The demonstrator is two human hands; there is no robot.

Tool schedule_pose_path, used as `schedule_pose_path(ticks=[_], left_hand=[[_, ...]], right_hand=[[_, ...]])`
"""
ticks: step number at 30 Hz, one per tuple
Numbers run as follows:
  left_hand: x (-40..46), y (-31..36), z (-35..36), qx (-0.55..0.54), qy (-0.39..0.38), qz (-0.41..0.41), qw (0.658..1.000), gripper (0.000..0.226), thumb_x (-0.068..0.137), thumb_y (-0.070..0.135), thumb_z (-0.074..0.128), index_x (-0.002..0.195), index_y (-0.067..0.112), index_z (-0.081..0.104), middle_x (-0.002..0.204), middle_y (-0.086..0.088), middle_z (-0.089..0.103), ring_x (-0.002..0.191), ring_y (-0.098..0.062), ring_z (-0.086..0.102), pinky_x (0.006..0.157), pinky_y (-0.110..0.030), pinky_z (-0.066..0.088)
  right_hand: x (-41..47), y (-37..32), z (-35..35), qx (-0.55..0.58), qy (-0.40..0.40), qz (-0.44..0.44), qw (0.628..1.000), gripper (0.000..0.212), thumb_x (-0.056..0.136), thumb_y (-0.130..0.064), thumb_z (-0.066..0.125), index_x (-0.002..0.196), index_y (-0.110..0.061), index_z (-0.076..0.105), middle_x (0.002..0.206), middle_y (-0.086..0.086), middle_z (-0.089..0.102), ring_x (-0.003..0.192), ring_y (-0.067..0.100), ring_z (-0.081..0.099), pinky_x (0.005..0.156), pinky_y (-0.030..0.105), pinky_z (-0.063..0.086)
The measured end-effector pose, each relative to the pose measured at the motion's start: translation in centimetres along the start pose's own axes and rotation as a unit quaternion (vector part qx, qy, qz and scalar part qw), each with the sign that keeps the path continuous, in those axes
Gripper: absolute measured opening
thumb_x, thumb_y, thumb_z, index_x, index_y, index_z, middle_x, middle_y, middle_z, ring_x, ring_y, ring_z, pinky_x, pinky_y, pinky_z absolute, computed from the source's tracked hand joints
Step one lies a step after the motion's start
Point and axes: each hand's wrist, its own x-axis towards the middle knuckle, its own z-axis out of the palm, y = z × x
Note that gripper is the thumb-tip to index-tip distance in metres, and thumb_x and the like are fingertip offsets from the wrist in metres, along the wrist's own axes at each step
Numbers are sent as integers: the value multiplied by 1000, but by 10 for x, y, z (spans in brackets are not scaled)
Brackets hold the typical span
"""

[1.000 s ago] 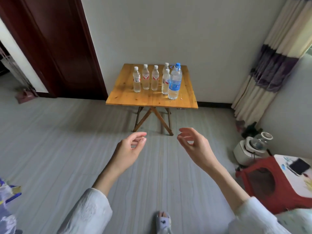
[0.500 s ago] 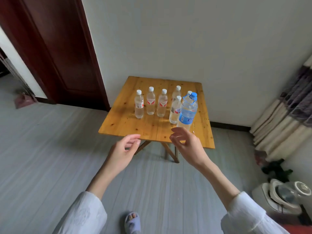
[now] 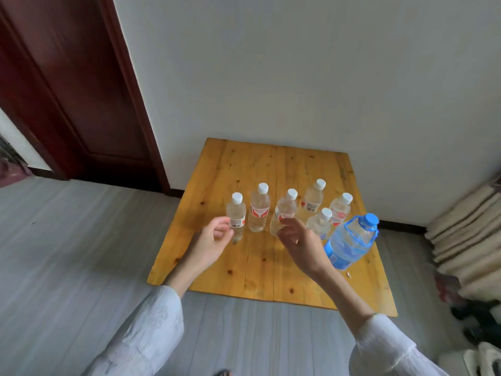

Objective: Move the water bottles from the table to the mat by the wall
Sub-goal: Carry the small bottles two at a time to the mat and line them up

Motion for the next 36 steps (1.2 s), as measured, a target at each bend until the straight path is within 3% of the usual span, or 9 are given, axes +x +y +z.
schedule_pose_path(ticks=[3, 5, 10, 13, 19, 22, 25, 31, 36], left_hand=[[43, -7, 0, 20, -8, -8, 1000, 41, 89, 17, 53, 128, 13, 42, 116, -4, 55, 97, -13, 52, 77, -20, 41], [69, -14, 2, 34, -11, -22, 999, 46, 88, 17, 56, 131, 14, 39, 123, -6, 53, 101, -14, 51, 84, -23, 41], [123, -34, 13, 67, -40, -56, 995, 64, 85, 24, 61, 139, 19, 27, 144, -4, 36, 128, -19, 37, 102, -30, 34], [146, -41, 25, 70, -72, -91, 991, 75, 82, 24, 65, 142, 19, 22, 149, -5, 28, 135, -22, 28, 110, -37, 30], [177, -53, 43, 134, -69, -88, 985, 62, 79, 16, 67, 134, 18, 38, 130, -8, 39, 124, -26, 35, 101, -32, 34], [181, -60, 45, 159, -47, -65, 984, 47, 80, 14, 65, 123, 15, 48, 121, -5, 44, 116, -24, 41, 96, -32, 38], [182, -64, 45, 175, -9, -31, 984, 34, 77, 11, 67, 109, 10, 57, 109, -1, 47, 104, -21, 48, 83, -21, 35], [181, -59, 25, 189, -12, -31, 982, 30, 70, 17, 74, 98, 11, 65, 95, 0, 48, 87, -19, 56, 73, -26, 45], [182, -47, 1, 183, 11, 12, 983, 34, 69, 22, 76, 99, 13, 65, 96, 1, 52, 84, -15, 55, 73, -22, 40]], right_hand=[[40, 1, 6, 2, 15, 10, 1000, 32, 87, -4, 52, 119, -7, 49, 95, 7, 65, 88, 21, 63, 73, 23, 50], [67, 2, 10, -7, -3, 22, 1000, 36, 88, -8, 53, 123, -7, 45, 106, 12, 63, 94, 26, 63, 77, 32, 52], [133, 15, 27, -80, -51, 39, 995, 50, 87, -16, 56, 133, -9, 36, 127, 17, 49, 113, 30, 53, 97, 42, 44], [167, 23, 37, -106, -30, 37, 993, 50, 87, -11, 54, 134, -12, 37, 132, 17, 44, 113, 32, 51, 96, 38, 43], [210, 44, 55, -168, -110, 42, 979, 57, 87, -16, 54, 138, -11, 30, 136, 16, 39, 122, 33, 42, 102, 41, 39], [220, 49, 62, -168, -101, 45, 980, 47, 86, -15, 55, 131, -8, 40, 128, 17, 48, 115, 34, 46, 96, 42, 43], [224, 52, 68, -166, -97, 48, 980, 43, 85, -13, 56, 125, -4, 44, 121, 18, 48, 111, 35, 46, 93, 42, 43], [221, 54, 72, -179, -109, 34, 977, 38, 81, -10, 59, 117, -2, 48, 115, 16, 46, 95, 35, 55, 82, 40, 49], [196, 52, 71, -169, -72, 63, 981, 41, 79, -18, 64, 116, -5, 52, 113, 11, 50, 95, 32, 56, 80, 37, 46]])
